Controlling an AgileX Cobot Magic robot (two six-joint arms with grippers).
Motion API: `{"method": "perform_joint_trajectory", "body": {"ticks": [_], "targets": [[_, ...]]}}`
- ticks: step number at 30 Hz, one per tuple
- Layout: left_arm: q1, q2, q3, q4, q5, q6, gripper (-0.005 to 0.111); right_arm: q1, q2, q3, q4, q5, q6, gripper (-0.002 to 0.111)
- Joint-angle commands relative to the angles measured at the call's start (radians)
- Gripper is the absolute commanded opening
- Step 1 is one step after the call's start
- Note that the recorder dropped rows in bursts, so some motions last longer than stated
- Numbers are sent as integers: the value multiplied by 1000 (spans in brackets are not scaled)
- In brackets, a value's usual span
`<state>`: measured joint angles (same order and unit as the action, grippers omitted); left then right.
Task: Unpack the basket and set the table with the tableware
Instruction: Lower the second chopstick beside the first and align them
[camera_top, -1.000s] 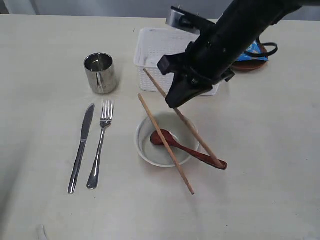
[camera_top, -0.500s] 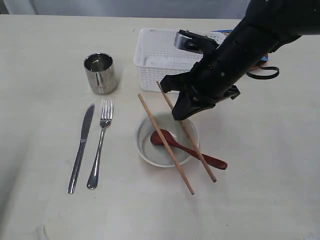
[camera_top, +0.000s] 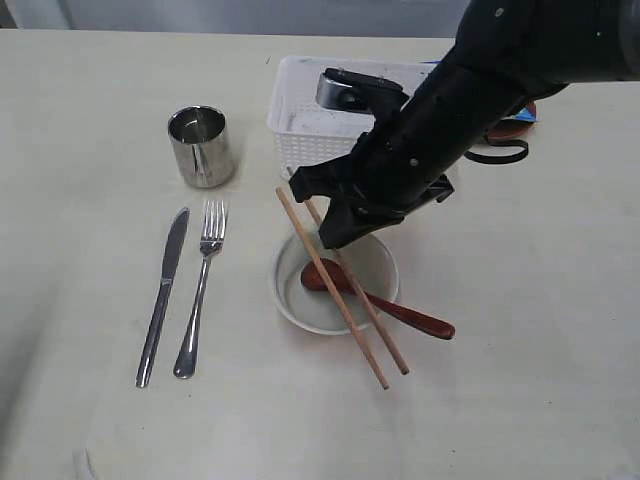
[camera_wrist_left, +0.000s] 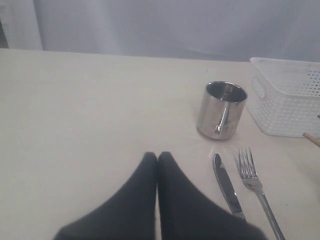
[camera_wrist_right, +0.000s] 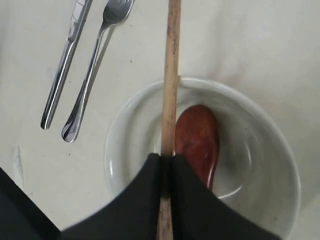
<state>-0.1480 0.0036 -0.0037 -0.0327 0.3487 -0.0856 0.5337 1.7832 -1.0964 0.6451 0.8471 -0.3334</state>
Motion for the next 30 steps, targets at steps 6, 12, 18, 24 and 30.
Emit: {"method": "perform_joint_trajectory", "body": {"ticks": [6,12,18,24,30], "targets": [[-5,-4,4,1,-2,3,0,3,22,8,-17,-12,24,-1],[-5,-4,4,1,-2,3,0,3,26,8,-17,-30,26,-1],[-5,-4,4,1,-2,3,0,6,28,8,-20,-30,28,0],[-5,-4,4,1,-2,3,0,6,28,8,-22,-26,28,1],[-5,-4,4,1,-2,3,0,6,28,8,-22,-24,28,27]]}}
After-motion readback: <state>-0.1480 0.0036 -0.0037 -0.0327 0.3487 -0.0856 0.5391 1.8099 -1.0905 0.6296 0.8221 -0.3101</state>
